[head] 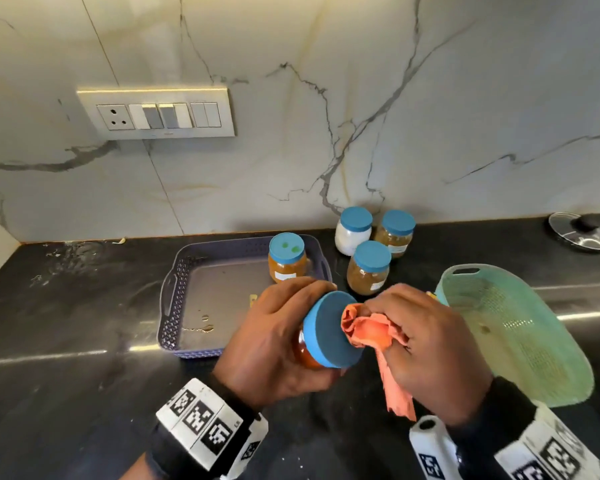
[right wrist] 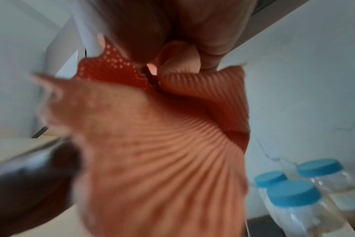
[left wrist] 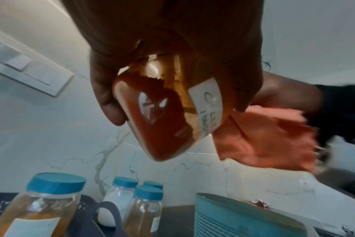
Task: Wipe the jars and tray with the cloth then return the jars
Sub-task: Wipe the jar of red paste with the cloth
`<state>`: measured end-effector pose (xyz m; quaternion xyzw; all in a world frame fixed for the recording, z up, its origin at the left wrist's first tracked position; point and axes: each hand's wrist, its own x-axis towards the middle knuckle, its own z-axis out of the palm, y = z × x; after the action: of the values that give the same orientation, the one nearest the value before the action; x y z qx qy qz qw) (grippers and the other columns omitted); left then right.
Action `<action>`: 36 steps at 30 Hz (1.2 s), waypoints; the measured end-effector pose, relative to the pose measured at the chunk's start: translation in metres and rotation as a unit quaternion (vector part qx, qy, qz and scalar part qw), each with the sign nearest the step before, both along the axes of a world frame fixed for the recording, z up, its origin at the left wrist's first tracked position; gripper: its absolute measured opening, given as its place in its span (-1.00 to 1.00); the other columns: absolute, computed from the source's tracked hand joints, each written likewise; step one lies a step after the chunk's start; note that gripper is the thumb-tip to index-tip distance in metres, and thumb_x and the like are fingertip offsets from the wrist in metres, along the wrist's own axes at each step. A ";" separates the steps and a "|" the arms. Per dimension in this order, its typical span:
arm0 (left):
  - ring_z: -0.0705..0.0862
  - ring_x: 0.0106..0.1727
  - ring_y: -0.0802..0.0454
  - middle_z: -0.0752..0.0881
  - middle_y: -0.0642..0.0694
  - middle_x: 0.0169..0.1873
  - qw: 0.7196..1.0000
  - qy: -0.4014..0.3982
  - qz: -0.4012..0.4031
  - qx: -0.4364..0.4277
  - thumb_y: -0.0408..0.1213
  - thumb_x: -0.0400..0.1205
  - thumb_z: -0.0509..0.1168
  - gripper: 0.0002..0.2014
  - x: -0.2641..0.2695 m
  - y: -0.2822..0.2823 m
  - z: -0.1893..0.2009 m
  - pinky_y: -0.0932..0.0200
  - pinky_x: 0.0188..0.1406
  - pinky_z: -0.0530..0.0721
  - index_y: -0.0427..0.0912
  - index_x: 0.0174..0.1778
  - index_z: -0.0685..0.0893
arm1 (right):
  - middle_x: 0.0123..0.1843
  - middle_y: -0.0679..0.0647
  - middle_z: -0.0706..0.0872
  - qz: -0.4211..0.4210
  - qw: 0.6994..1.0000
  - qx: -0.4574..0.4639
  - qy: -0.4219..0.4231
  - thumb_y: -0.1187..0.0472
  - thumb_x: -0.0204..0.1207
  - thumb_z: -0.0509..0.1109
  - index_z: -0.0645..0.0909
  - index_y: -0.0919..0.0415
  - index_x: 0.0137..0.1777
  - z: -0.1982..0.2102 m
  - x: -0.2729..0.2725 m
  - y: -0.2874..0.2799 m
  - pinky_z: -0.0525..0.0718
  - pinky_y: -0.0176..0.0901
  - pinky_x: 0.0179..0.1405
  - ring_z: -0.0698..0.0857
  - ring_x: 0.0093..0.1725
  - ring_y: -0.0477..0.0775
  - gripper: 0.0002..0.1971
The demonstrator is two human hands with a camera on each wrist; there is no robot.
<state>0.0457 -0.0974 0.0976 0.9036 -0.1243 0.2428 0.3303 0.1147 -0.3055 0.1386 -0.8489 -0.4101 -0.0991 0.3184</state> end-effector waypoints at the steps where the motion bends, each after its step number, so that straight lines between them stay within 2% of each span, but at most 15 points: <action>1: 0.64 0.41 0.03 0.66 0.03 0.36 1.000 0.002 0.000 0.009 0.08 0.29 0.66 -0.17 0.001 -0.007 -0.001 -0.07 0.34 0.66 -0.08 0.47 0.60 | -0.05 -0.09 0.73 -0.013 1.000 0.010 -0.007 0.21 0.43 0.44 0.74 0.11 0.01 0.002 0.007 0.002 0.53 -0.43 -0.11 0.71 -0.09 -0.03 -0.83; 3: 0.64 0.41 0.01 0.65 0.03 0.36 1.000 0.004 0.005 0.008 0.06 0.28 0.67 -0.15 0.005 -0.019 -0.001 -0.10 0.35 0.67 -0.05 0.49 0.56 | -0.04 -0.02 0.75 -0.006 1.000 0.023 -0.013 0.19 0.44 0.51 0.74 0.17 0.04 0.006 0.009 0.007 0.55 -0.39 -0.06 0.72 -0.07 -0.01 -0.81; 4: 0.64 0.42 0.01 0.64 0.06 0.37 1.000 0.000 0.011 0.003 0.06 0.27 0.66 -0.14 0.006 -0.020 0.001 -0.09 0.36 0.67 -0.04 0.49 0.54 | -0.02 -0.01 0.75 0.017 0.999 0.026 -0.014 0.16 0.45 0.47 0.73 0.18 0.06 0.007 0.004 0.009 0.58 -0.36 -0.04 0.71 -0.04 -0.02 -0.79; 7: 0.64 0.42 0.04 0.56 0.19 0.37 0.999 -0.014 0.030 -0.013 0.16 0.30 0.62 -0.14 0.004 -0.020 0.005 0.10 0.43 0.61 -0.07 0.49 0.51 | 0.05 -0.09 0.71 0.090 0.996 -0.014 0.011 0.07 0.43 0.31 0.71 0.10 0.09 0.000 -0.013 -0.008 0.65 -0.32 0.01 0.68 0.01 -0.08 -0.71; 9: 0.64 0.40 0.06 0.55 0.22 0.36 0.999 -0.019 0.044 -0.006 0.11 0.28 0.65 -0.15 -0.003 -0.023 0.004 0.15 0.42 0.59 -0.11 0.47 0.55 | 0.04 -0.15 0.69 0.086 0.996 -0.022 0.024 0.09 0.44 0.35 0.72 0.04 0.08 -0.008 -0.006 -0.027 0.65 -0.32 -0.04 0.68 -0.01 -0.10 -0.75; 11: 0.64 0.38 0.07 0.61 0.12 0.36 0.999 -0.008 0.052 0.009 0.06 0.27 0.67 -0.17 -0.009 -0.033 0.000 0.08 0.38 0.62 -0.13 0.45 0.60 | 0.00 -0.13 0.70 0.059 0.998 -0.006 0.010 0.15 0.45 0.46 0.74 0.07 0.04 -0.010 0.010 -0.032 0.62 -0.30 -0.10 0.71 -0.05 -0.05 -0.82; 13: 0.66 0.38 0.04 0.66 0.03 0.34 0.999 0.006 0.051 0.008 0.06 0.28 0.65 -0.19 -0.012 -0.044 -0.003 -0.01 0.34 0.65 -0.13 0.45 0.61 | -0.03 -0.06 0.72 0.048 0.999 0.022 -0.001 0.21 0.43 0.49 0.74 0.14 0.01 -0.007 0.019 -0.023 0.64 -0.21 -0.11 0.71 -0.07 0.01 -0.83; 16: 0.66 0.37 0.02 0.66 0.01 0.32 0.998 -0.001 0.057 -0.002 -0.01 0.25 0.69 -0.16 -0.016 -0.044 -0.001 -0.02 0.32 0.67 -0.09 0.45 0.55 | -0.05 -0.01 0.69 0.106 0.992 0.061 -0.003 0.25 0.43 0.42 0.72 0.19 -0.01 0.002 0.003 -0.004 0.65 -0.18 -0.09 0.68 -0.08 0.00 -0.84; 19: 0.63 0.39 0.09 0.64 0.02 0.34 0.997 0.010 0.076 -0.022 0.05 0.21 0.73 -0.09 -0.025 -0.028 0.002 0.12 0.37 0.63 -0.12 0.47 0.55 | -0.01 -0.06 0.67 0.169 0.985 0.023 0.011 0.25 0.41 0.39 0.73 0.14 0.04 -0.004 -0.019 -0.012 0.64 -0.26 -0.06 0.66 -0.06 -0.04 -0.78; 21: 0.62 0.38 0.14 0.64 0.06 0.33 0.996 0.004 0.084 -0.012 0.08 0.22 0.70 -0.12 -0.031 -0.022 0.003 0.18 0.37 0.61 -0.14 0.44 0.59 | -0.02 -0.10 0.67 0.146 0.989 0.006 0.015 0.25 0.43 0.40 0.74 0.11 0.04 -0.010 -0.014 -0.019 0.66 -0.26 -0.07 0.67 -0.07 -0.08 -0.79; 24: 0.66 0.35 0.07 0.67 0.04 0.32 0.996 -0.001 0.084 0.021 0.04 0.24 0.68 -0.18 -0.033 -0.023 0.002 0.03 0.32 0.66 -0.14 0.42 0.64 | -0.04 -0.07 0.69 0.074 0.997 0.011 -0.013 0.29 0.38 0.59 0.76 0.12 0.02 -0.008 0.005 -0.007 0.66 -0.20 -0.14 0.70 -0.09 0.00 -0.78; 27: 0.68 0.34 -0.01 0.68 -0.03 0.33 0.996 -0.005 0.080 0.030 -0.02 0.20 0.70 -0.14 -0.033 -0.014 0.005 -0.07 0.28 0.68 -0.16 0.44 0.63 | -0.03 0.00 0.73 0.072 0.995 0.050 -0.043 0.24 0.44 0.47 0.76 0.18 0.03 0.011 -0.005 0.023 0.68 -0.19 -0.10 0.69 -0.07 0.03 -0.82; 30: 0.65 0.39 -0.01 0.66 -0.05 0.35 0.998 0.002 0.069 0.011 0.10 0.25 0.67 -0.12 -0.038 0.012 0.014 -0.09 0.32 0.66 -0.16 0.47 0.59 | 0.00 -0.01 0.74 0.119 0.992 0.042 -0.032 0.13 0.46 0.35 0.77 0.16 0.06 0.015 -0.037 0.035 0.70 -0.22 -0.05 0.70 -0.04 -0.02 -0.74; 33: 0.64 0.39 0.01 0.65 -0.05 0.35 0.998 -0.004 0.066 0.006 0.15 0.26 0.68 -0.11 -0.046 0.032 0.016 -0.02 0.35 0.64 -0.17 0.47 0.58 | -0.02 -0.07 0.71 0.114 0.993 0.023 -0.017 0.26 0.42 0.46 0.78 0.12 0.04 0.001 -0.045 0.029 0.68 -0.19 -0.07 0.69 -0.05 -0.05 -0.79; 36: 0.64 0.39 0.02 0.66 -0.04 0.35 0.998 0.002 0.057 0.035 0.06 0.24 0.71 -0.13 -0.050 0.035 0.008 -0.03 0.34 0.64 -0.19 0.45 0.63 | -0.09 -0.05 0.70 0.033 0.999 0.021 -0.038 0.41 0.29 0.62 0.78 0.15 -0.04 -0.001 -0.029 0.039 0.63 -0.18 -0.17 0.69 -0.14 -0.02 -0.73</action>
<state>-0.0041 -0.0627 0.1059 0.9207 -0.0807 0.2551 0.2842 0.0856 -0.2665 0.1372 -0.8236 -0.4478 -0.1287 0.3236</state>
